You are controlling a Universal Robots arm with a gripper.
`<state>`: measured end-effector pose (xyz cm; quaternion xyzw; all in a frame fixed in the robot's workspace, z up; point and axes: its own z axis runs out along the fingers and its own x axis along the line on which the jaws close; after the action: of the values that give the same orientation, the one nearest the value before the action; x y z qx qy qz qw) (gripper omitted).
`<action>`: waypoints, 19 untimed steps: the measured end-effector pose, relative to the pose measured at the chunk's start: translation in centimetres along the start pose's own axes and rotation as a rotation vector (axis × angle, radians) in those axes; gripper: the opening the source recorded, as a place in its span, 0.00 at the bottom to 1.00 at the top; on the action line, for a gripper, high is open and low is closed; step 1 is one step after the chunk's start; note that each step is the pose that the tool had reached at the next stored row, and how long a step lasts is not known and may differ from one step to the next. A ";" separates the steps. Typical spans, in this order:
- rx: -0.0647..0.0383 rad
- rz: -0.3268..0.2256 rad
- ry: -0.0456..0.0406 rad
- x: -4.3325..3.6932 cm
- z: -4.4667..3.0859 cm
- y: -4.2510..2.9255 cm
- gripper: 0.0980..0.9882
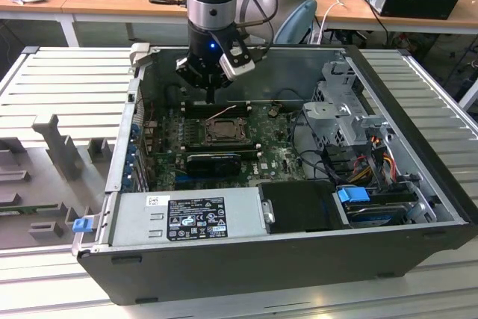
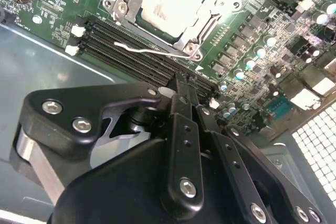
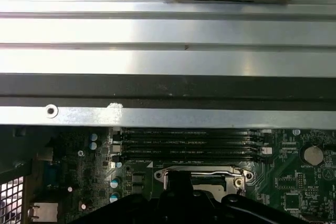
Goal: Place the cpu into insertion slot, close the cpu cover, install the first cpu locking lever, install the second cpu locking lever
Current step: 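Install the first cpu locking lever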
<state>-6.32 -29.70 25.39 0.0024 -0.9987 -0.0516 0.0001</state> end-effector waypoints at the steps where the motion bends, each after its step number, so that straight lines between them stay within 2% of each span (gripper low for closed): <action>1: 0.000 0.000 0.0000 0.00 0.08 -0.01 0.01; 5: 0.000 0.000 0.0003 -0.12 1.05 -0.12 0.01; 10: 0.000 -0.012 0.0019 -0.95 2.11 0.07 0.01; 15: 0.000 -0.020 0.0029 -1.97 2.56 0.83 0.01; 19: 0.000 -0.019 0.0028 -2.59 2.76 0.93 0.01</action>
<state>-3.74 -28.48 22.73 0.0122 -0.9986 -0.0515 0.0010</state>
